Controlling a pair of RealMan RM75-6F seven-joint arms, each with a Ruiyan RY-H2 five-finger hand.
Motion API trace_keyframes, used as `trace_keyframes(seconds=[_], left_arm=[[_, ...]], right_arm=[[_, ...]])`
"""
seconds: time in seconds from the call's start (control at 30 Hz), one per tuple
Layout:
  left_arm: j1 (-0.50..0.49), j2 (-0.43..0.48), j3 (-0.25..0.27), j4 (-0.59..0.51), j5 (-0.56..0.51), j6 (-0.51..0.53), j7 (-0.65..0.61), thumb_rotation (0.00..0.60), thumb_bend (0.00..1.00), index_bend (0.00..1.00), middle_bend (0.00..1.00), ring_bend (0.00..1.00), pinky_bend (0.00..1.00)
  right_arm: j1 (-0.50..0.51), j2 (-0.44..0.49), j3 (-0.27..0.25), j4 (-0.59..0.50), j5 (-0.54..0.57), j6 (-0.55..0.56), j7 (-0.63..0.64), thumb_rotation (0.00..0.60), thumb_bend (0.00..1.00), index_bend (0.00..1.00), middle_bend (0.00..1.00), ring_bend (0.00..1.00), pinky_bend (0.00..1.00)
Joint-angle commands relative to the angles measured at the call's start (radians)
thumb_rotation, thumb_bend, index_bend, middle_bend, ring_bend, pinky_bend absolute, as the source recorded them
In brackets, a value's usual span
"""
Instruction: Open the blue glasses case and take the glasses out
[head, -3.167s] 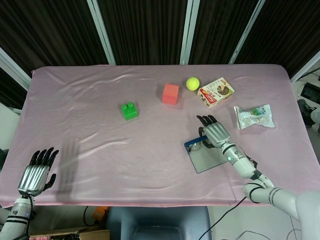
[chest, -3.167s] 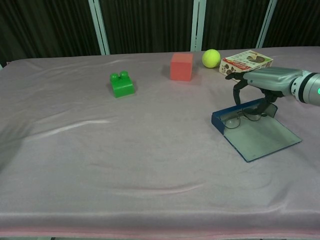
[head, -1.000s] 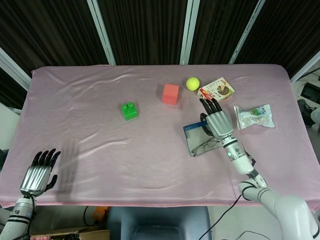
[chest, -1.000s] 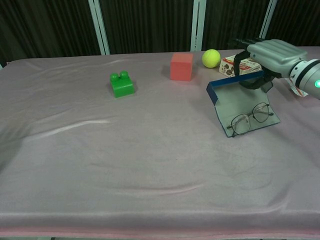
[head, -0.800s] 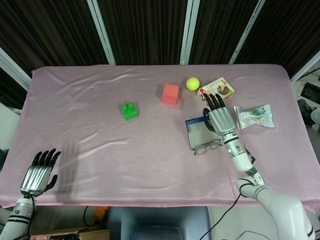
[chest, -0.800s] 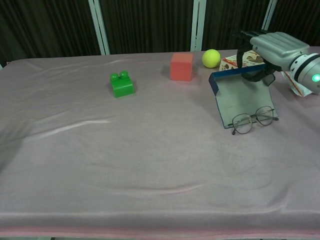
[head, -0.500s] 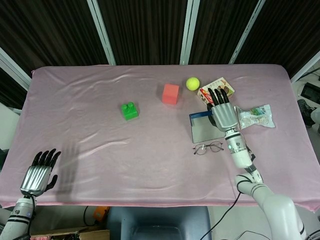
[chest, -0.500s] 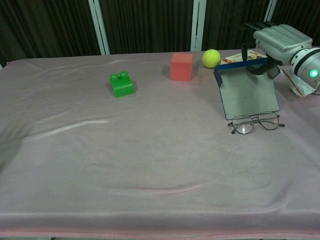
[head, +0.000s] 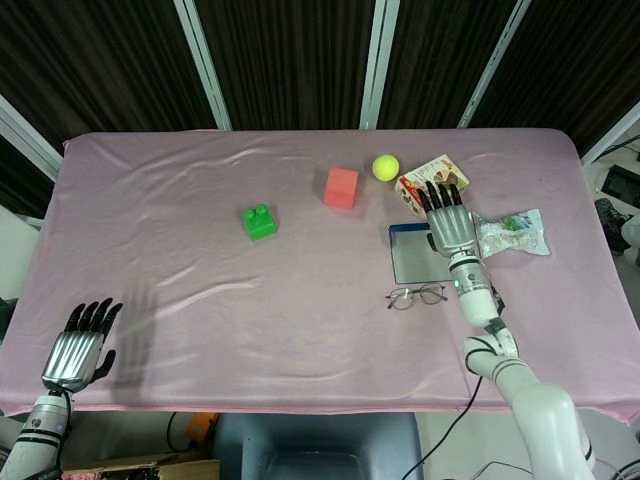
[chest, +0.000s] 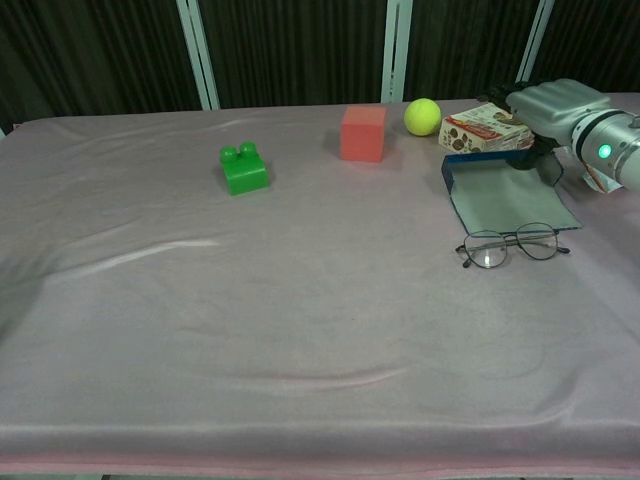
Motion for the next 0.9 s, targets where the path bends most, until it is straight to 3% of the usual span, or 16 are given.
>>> trace_keyframes(seconds=[0.03,0.2,0.3,0.5,0.67,0.9], left_arm=[[0.0,0.0,0.0,0.0,0.001,0.002,-0.001,0.6,0.42,0.0,0.0,0.0,0.04],[0.003,0.001,-0.002,-0.001,-0.001,0.007,-0.001,0.6,0.42,0.0,0.0,0.0,0.04],[0.002,-0.003,-0.002,0.001,-0.003,0.006,0.006,0.6,0.42,0.0,0.0,0.0,0.04],[0.0,-0.008,0.006,-0.001,0.001,0.0,0.018,0.6,0.42,0.0,0.0,0.0,0.04],[0.002,-0.01,0.008,-0.004,0.005,0.005,0.022,0.6,0.42,0.0,0.0,0.0,0.04],[0.0,-0.01,0.008,-0.003,0.002,0.001,0.024,0.6,0.42,0.0,0.0,0.0,0.04]], right_arm=[[-0.024,0.07,-0.016,-0.114,-0.016,0.013,0.038,0.6,0.35,0.07,0.0,0.0,0.0],[-0.087,0.241,-0.089,-0.389,-0.115,0.127,0.125,0.6,0.35,0.16,0.0,0.0,0.0],[-0.119,0.355,-0.124,-0.559,-0.156,0.167,0.111,0.6,0.35,0.24,0.0,0.0,0.0],[-0.138,0.518,-0.171,-0.82,-0.142,0.083,0.067,0.6,0.35,0.44,0.0,0.0,0.0],[-0.149,0.52,-0.196,-0.834,-0.147,0.07,0.059,0.6,0.35,0.54,0.0,0.0,0.0],[-0.142,0.458,-0.221,-0.744,-0.164,0.035,0.129,0.6,0.41,0.58,0.0,0.0,0.0]])
